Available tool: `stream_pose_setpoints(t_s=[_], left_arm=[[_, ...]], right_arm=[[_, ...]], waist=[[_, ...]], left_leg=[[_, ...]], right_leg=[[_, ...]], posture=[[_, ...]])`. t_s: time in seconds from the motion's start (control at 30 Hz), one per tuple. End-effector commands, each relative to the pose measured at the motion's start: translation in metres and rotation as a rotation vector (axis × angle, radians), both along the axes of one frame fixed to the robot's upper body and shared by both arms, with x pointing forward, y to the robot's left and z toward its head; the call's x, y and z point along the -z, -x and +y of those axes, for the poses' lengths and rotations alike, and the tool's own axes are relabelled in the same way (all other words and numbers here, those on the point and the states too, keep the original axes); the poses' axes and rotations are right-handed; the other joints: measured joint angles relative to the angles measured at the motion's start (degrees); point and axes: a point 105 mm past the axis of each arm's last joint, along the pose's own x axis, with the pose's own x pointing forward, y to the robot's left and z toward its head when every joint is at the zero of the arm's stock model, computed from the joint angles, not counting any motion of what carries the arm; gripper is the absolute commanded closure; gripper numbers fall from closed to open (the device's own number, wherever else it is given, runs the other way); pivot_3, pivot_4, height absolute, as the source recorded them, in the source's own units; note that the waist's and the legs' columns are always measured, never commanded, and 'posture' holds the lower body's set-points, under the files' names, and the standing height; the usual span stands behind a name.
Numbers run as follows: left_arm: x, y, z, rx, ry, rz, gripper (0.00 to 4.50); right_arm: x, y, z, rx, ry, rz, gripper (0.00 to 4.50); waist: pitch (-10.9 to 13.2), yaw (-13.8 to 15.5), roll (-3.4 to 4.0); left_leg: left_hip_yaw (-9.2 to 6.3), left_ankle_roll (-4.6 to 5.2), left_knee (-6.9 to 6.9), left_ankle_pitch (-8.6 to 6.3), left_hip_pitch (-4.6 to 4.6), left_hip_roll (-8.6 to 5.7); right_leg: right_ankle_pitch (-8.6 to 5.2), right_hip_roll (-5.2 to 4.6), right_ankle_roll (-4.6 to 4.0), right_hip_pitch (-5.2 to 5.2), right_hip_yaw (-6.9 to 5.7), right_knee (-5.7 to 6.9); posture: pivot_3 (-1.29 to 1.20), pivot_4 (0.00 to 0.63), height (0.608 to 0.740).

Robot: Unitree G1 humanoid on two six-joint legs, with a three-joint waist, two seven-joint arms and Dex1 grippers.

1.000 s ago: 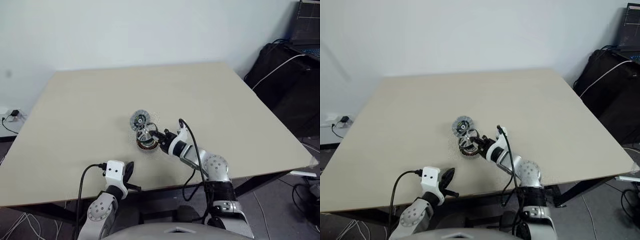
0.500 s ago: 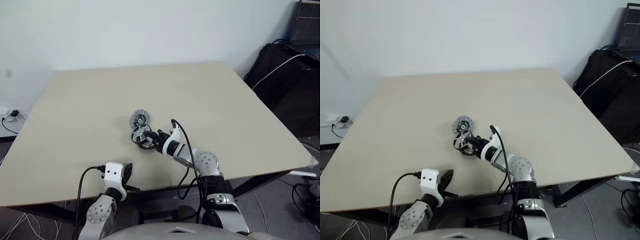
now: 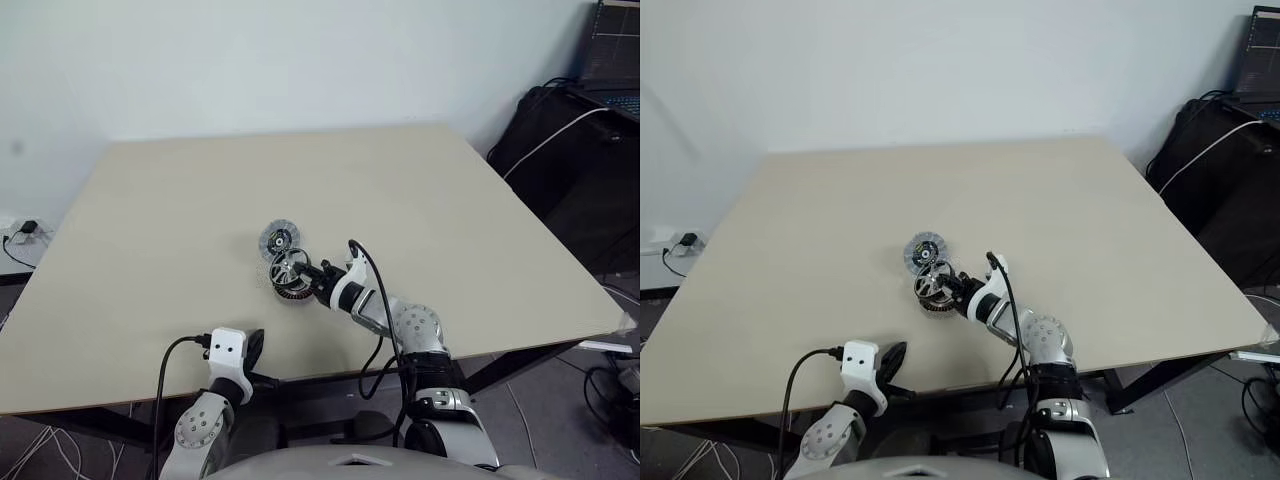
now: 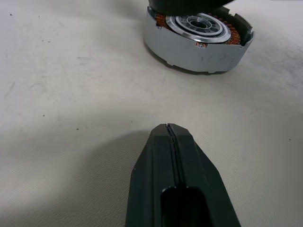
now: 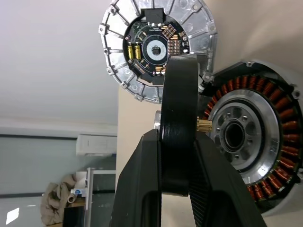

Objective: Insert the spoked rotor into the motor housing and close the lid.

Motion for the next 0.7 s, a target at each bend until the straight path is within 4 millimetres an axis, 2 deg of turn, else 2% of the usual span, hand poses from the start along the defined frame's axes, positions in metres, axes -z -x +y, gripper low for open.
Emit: stream_pose_setpoints(t_s=[0.03,0.33,0.43,0.7], left_arm=[[-0.005,-0.005,0.002,-0.001,0.010,-0.036,4.50],[-0.002,-0.005,0.001,0.002,0.012,-0.037,4.50],[-0.002,-0.005,0.001,0.000,0.014,-0.040,4.50],[-0.006,-0.007,0.000,-0.003,0.016,-0.055,4.50]], right_arm=[[-0.007,0.006,0.014,-0.007,-0.064,-0.004,4.09],[-0.007,0.007,0.014,-0.013,-0.055,-0.004,1.13],[-0.013,0.006,0.011,-0.007,-0.064,-0.025,0.10],[-0.033,0.009,-0.005,0.002,-0.004,-0.125,0.05]], waist=[[0.0,0.0,0.00],[0.0,0.0,0.01],[0.0,0.0,0.03],[0.0,0.2,0.03]], left_leg=[[0.00,0.00,0.00,0.00,0.00,0.00],[0.00,0.00,0.01,0.00,0.01,-0.01],[0.00,0.00,0.01,0.00,0.01,-0.01],[0.00,0.00,0.01,0.00,-0.02,-0.03]], right_leg=[[0.00,-0.01,0.00,0.00,0.00,0.00],[0.00,-0.01,0.00,0.00,0.00,0.01],[0.00,-0.01,0.01,0.01,0.00,0.01],[0.01,-0.03,0.01,0.02,0.00,0.01]], posture=[[0.00,0.000,0.740],[0.00,0.000,0.740],[0.00,0.000,0.740],[0.00,0.000,0.740]])
